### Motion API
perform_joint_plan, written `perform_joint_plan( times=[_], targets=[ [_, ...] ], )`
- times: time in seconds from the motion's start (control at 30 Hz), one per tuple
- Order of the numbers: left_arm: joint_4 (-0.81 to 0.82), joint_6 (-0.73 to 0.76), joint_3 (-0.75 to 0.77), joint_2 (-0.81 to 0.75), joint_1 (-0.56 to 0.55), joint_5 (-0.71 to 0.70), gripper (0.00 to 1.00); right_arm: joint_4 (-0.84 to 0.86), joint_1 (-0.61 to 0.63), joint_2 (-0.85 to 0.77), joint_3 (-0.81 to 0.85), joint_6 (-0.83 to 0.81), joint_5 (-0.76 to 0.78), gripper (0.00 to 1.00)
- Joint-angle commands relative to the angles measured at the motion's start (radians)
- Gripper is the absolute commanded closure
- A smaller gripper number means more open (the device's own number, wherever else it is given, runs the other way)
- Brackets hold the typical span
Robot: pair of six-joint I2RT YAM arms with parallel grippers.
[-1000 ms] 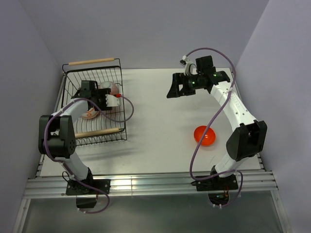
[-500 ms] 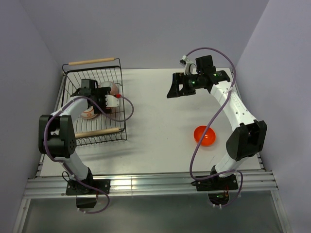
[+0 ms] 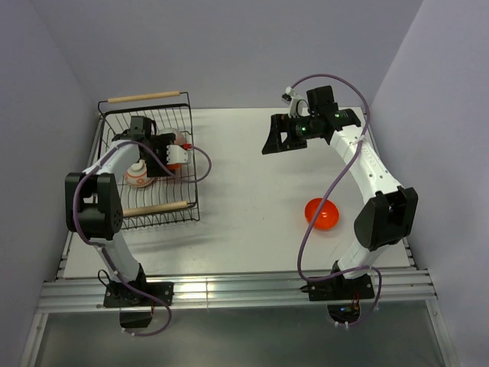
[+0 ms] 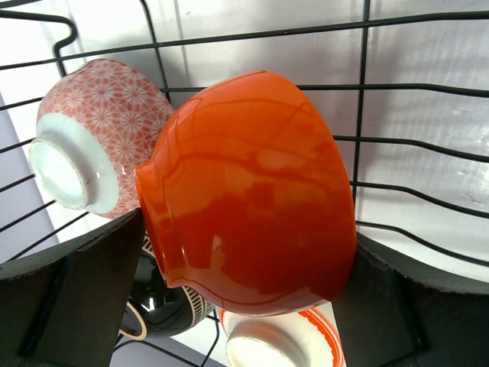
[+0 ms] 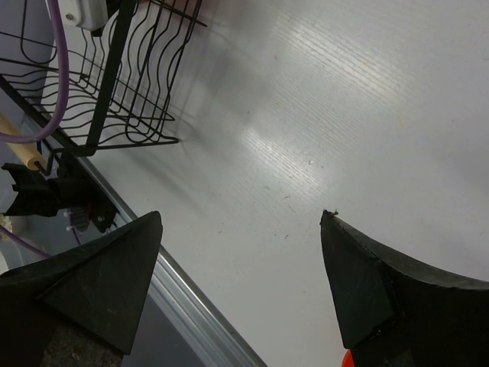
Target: Load the bowls into the dish rack
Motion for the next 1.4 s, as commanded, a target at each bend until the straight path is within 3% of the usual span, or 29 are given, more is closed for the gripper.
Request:
perform_joint_plan(
  times=[0.0,0.43,0.7,0.83,1.1,1.37],
  targets=[
    [-0.166,0.021,0.058,0.036,-0.008,0.016,0.01,-0.009,-0.008,0.002,0.050,-0.019,-0.011,0.09],
    [-0.208,0.041,0.049,0.036,-0.010,-0.005,0.01,-0.024,-0.008,0.008,0.067,-0.019,-0.011,0.09],
    [0.065,-0.084,-0.080,-0.048,-0.013,0.016,0.01,-0.024,-0.008,0.002,0.064,-0.021,-0.003,0.09],
    [0.072,-0.059,-0.144,-0.093,-0.013,0.039,0.00,-0.023,-0.008,0.002,0.055,-0.019,-0.003,0.09],
    [0.059,-0.104,-0.118,-0.099,-0.013,0.050,0.01,-0.018,-0.008,-0.003,0.053,-0.019,-0.001,0.09],
    [0.272,-0.134,-0.276,-0.197,-0.016,0.041,0.00,-0.013,-0.008,-0.012,0.033,-0.019,0.002,0.09]
  ],
)
